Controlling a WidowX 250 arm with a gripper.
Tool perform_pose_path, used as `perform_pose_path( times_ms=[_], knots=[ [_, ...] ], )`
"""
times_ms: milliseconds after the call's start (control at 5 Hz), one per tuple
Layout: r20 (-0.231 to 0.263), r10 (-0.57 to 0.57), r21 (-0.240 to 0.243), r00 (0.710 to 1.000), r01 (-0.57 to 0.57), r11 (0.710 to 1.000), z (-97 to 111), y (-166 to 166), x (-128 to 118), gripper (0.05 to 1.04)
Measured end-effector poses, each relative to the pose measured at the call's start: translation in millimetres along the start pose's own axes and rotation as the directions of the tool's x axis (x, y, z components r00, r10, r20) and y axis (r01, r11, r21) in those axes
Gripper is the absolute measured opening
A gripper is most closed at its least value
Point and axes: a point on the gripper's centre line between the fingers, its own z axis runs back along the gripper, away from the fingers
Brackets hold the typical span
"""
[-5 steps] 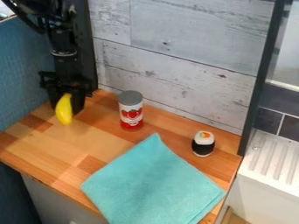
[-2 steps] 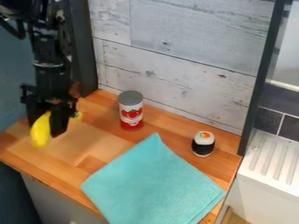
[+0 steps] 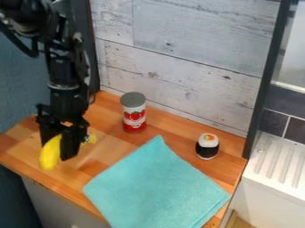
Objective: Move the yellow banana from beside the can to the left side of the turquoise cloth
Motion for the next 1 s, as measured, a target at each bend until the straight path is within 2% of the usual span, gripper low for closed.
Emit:
perform_pose_path(
  times_ms=[400,600,800,1000],
  knots=[
    [0.049,-0.078,0.019,0.996,0.078,0.997,-13,-6,7,0.611],
    [0.059,-0.093,0.000,0.994,0.093,0.996,-22,-10,9,0.611],
    [0.079,-0.087,-0.022,0.993,0.089,0.996,-23,-11,9,0.662],
    [0.092,-0.075,-0.042,0.993,0.079,0.996,-23,-12,9,0.916]
  ],
)
